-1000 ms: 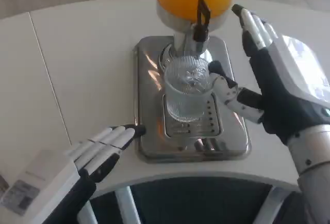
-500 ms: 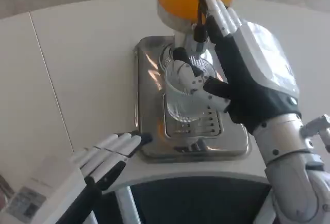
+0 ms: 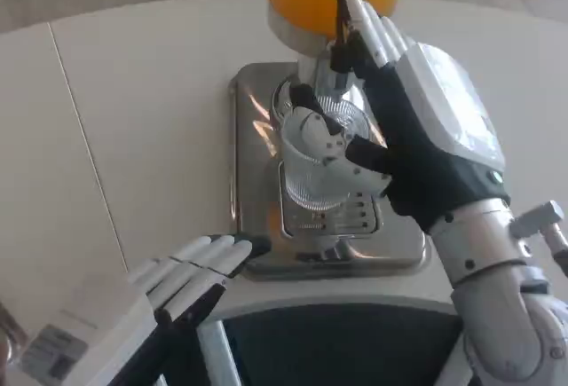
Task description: Grasp the cup under the faucet to collect the drink, then remove the cup.
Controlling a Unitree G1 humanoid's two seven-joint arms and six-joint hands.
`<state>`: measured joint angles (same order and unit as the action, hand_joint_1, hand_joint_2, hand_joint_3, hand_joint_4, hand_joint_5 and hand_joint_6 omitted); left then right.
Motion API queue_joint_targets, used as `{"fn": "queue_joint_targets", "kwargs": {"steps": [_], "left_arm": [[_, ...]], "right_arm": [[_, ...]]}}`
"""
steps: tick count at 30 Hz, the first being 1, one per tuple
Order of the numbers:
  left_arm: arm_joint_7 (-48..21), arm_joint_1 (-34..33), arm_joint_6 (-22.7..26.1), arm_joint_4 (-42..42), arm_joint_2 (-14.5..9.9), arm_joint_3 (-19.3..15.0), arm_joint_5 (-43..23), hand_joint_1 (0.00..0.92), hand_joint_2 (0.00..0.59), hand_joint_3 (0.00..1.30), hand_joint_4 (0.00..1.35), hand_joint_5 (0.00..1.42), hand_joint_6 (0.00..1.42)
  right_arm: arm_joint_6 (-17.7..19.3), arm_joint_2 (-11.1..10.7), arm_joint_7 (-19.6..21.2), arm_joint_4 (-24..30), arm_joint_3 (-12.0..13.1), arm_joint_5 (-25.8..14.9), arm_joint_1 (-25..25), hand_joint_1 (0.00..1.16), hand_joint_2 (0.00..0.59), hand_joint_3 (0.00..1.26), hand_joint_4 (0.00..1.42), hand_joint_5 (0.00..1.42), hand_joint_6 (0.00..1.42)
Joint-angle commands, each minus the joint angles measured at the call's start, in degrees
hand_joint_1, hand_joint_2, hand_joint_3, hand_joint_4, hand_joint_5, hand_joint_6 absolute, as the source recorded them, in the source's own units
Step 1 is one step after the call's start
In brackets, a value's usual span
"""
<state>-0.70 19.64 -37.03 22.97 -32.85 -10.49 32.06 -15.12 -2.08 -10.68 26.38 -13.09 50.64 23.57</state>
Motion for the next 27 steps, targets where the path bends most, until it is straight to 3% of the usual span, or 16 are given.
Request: {"fn": "queue_joint_targets", "kwargs": {"steps": [1,27], "left_arm": [[-0.9,1.2,-1.9,1.0,-0.4,-0.4,0.7,0.079,0.106,0.10,0.00,0.10,0.23],[-1.9,5.8,-6.3,0.4,-1.0,-5.1,-1.0,0.076,0.106,0.11,0.00,0.09,0.23]], "right_arm": [[0.4,-0.5,0.5,-1.9,-1.6,-1.0,-0.4,0.37,0.524,0.00,0.00,0.00,0.00],[-1.1,-2.1,-1.3,-8.7,-9.1,3.5,3.4,0.34,0.533,0.00,0.00,0.00,0.00]]}}
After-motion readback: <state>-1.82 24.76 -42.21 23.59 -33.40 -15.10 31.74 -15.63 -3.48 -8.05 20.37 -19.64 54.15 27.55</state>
